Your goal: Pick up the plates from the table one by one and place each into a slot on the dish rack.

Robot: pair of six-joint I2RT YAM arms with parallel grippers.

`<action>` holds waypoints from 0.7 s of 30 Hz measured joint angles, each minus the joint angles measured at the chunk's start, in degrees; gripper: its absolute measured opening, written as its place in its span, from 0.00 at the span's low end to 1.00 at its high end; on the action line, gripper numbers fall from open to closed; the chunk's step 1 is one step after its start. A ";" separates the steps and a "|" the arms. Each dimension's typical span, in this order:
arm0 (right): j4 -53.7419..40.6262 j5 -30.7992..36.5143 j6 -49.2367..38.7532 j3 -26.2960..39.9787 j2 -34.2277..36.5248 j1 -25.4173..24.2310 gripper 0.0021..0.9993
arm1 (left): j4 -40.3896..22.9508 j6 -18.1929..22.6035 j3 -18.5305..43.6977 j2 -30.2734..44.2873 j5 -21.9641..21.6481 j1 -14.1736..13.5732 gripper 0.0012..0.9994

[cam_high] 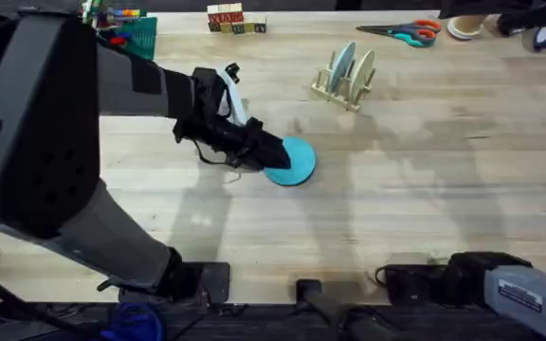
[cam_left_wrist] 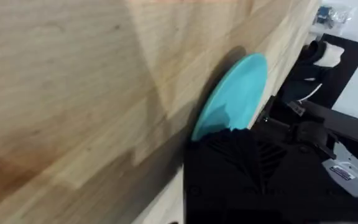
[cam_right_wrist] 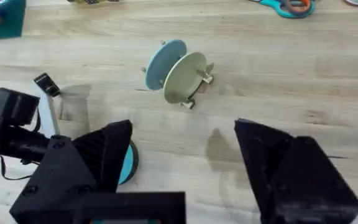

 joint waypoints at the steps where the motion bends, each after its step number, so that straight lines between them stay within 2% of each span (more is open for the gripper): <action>1: 0.00 0.00 0.00 0.02 0.00 0.00 1.00 | 0.00 0.00 0.00 0.00 0.00 0.00 0.04; 18: 0.00 0.00 0.00 0.02 0.00 0.00 0.99 | -0.07 -0.02 0.05 0.00 -0.02 0.00 0.04; 21: 0.00 0.00 0.00 0.02 0.00 0.00 0.99 | -1.58 -0.04 0.84 0.29 -0.49 -0.07 0.04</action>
